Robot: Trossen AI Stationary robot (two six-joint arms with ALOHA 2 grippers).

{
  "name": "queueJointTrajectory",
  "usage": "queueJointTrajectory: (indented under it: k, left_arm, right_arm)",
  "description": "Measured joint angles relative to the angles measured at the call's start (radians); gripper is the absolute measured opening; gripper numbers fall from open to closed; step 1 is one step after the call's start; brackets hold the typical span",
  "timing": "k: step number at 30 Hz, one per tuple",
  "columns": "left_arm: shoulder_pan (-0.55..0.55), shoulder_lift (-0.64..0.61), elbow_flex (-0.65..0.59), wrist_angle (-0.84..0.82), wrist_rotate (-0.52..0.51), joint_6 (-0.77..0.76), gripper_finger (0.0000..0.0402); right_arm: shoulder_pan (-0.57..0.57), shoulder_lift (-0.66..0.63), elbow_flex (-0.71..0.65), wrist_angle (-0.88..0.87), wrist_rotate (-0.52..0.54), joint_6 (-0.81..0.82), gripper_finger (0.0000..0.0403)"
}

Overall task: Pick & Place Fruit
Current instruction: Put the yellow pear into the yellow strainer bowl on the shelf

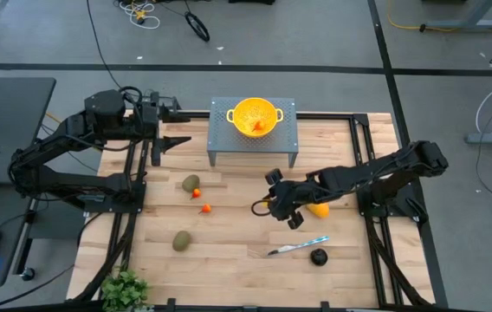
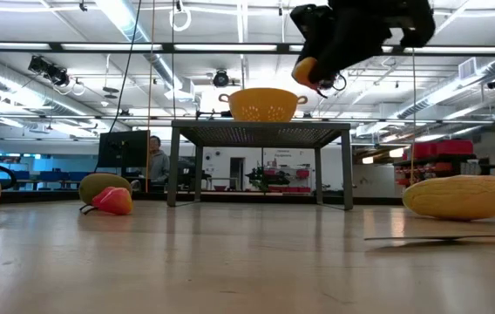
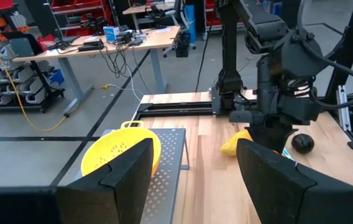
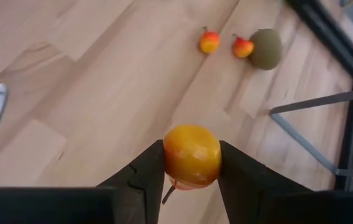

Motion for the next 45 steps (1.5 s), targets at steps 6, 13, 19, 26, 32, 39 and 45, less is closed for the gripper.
queueJointTrajectory:
  k: [6, 13, 19, 26, 32, 39, 45]
  left_arm:
    - [0.000, 0.000, 0.001, 0.020, 0.000, 0.001, 0.0240]
    - [0.000, 0.000, 0.001, 0.029, 0.000, 0.017, 0.0240]
    - [0.000, 0.000, 0.001, 0.029, 0.000, 0.026, 0.0240]
    - [0.000, 0.000, 0.001, 0.029, 0.000, 0.026, 0.0240]
    - [0.000, 0.000, 0.001, 0.029, 0.000, 0.022, 0.0240]
    - [0.000, 0.000, 0.001, 0.029, 0.000, 0.020, 0.0240]
    - [0.000, 0.000, 0.001, 0.029, -0.008, 0.018, 0.0240]
  right_arm:
    - [-0.022, -0.015, 0.003, 0.110, 0.075, 0.001, 0.0133]
    - [-0.076, -0.073, 0.003, 0.226, 0.157, 0.001, 0.0133]
    - [-0.130, -0.116, 0.004, 0.303, 0.159, 0.001, 0.0133]
    - [-0.181, -0.142, 0.004, 0.319, 0.157, 0.001, 0.0133]
    - [-0.220, -0.145, 0.004, 0.342, 0.134, 0.008, 0.0133]
    - [-0.271, -0.145, 0.004, 0.515, 0.094, 0.222, 0.0133]
    - [-0.290, -0.145, 0.004, 0.622, 0.095, 0.376, 0.0133]
